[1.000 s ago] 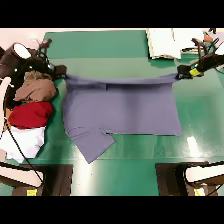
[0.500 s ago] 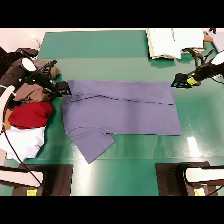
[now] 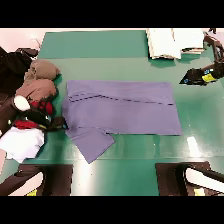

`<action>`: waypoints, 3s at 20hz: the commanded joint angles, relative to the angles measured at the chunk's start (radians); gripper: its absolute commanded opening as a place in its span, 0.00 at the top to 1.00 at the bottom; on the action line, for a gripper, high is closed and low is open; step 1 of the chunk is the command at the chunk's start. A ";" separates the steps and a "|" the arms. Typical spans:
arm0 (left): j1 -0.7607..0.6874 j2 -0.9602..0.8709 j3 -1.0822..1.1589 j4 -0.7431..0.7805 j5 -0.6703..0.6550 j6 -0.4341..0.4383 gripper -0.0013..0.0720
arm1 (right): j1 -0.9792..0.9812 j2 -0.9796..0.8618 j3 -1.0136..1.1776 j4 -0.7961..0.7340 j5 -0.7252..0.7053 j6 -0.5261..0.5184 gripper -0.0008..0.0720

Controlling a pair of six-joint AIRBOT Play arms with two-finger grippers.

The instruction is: Fold the shirts.

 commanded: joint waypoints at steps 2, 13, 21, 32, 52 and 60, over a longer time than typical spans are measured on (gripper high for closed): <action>0.000 0.068 -0.217 -0.205 0.090 0.055 0.16 | 0.000 0.051 0.000 0.001 0.011 0.010 0.51; -0.097 0.068 -0.237 -0.365 0.207 0.122 0.96 | -0.010 0.070 -0.021 -0.009 0.048 0.035 0.51; -0.097 0.069 -0.019 -0.294 0.130 0.148 0.96 | -0.433 0.264 -0.681 -0.059 0.034 -0.011 0.25; -0.097 0.068 0.009 -0.279 0.163 0.147 0.95 | -0.356 0.098 -0.857 0.181 -0.201 -0.090 0.42; -0.097 0.253 0.148 0.058 -0.011 0.043 0.96 | -0.096 0.370 -0.596 -0.134 -0.029 -0.010 0.97; -0.093 -0.145 0.325 0.136 0.221 0.041 0.95 | 0.094 -0.117 -0.222 -0.109 -0.156 0.045 0.97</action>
